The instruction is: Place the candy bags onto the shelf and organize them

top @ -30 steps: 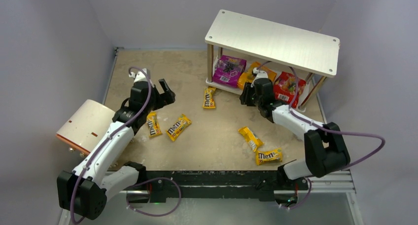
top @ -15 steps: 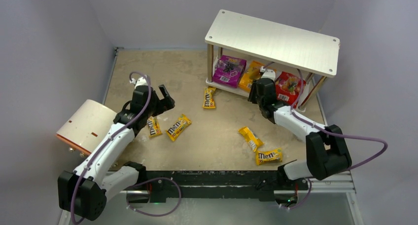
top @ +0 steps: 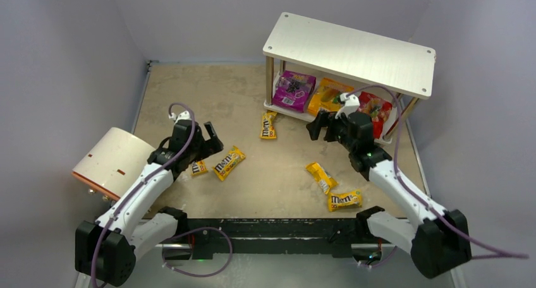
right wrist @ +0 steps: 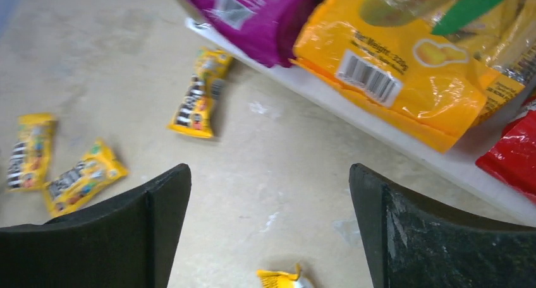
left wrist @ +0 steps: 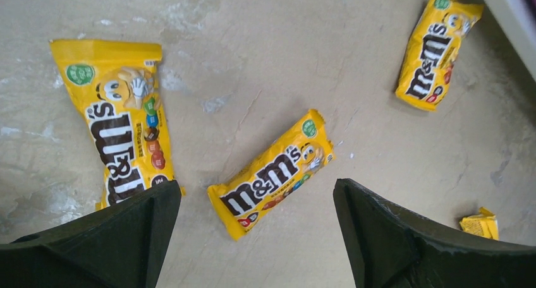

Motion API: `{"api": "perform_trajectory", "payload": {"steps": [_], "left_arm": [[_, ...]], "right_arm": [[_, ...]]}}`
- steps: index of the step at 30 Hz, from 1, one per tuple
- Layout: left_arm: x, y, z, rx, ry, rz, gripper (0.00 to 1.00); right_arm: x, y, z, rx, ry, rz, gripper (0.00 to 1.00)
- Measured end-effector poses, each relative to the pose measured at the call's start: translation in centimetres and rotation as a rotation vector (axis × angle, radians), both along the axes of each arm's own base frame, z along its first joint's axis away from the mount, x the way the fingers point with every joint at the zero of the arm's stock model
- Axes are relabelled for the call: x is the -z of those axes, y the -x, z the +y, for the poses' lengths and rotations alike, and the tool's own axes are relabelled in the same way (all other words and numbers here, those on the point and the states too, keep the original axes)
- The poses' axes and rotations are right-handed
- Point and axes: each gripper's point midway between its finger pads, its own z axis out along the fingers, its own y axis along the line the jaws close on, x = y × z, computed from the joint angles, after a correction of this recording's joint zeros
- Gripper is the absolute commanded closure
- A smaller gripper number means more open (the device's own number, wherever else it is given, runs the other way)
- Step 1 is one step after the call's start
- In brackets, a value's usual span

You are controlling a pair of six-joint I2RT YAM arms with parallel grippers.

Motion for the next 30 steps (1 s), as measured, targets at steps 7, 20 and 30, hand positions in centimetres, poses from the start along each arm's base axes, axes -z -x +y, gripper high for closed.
{"api": "perform_trajectory", "payload": {"steps": [7,20,30], "left_arm": [[3.0,1.0,-1.4,0.076,0.044,0.067,0.10],[7.3,-0.7,-4.7,0.274,0.074,0.153,0.31],[8.4,-0.1,-5.6,0.333,0.103,0.168,0.66]], "right_arm": [[-2.6,4.4,1.2,-0.100,-0.183,-0.156,0.01],[-2.5,7.8,5.1,-0.393,-0.264,-0.161,0.02],[-1.6,7.8,6.2,-0.453,-0.275,-0.088,0.03]]}}
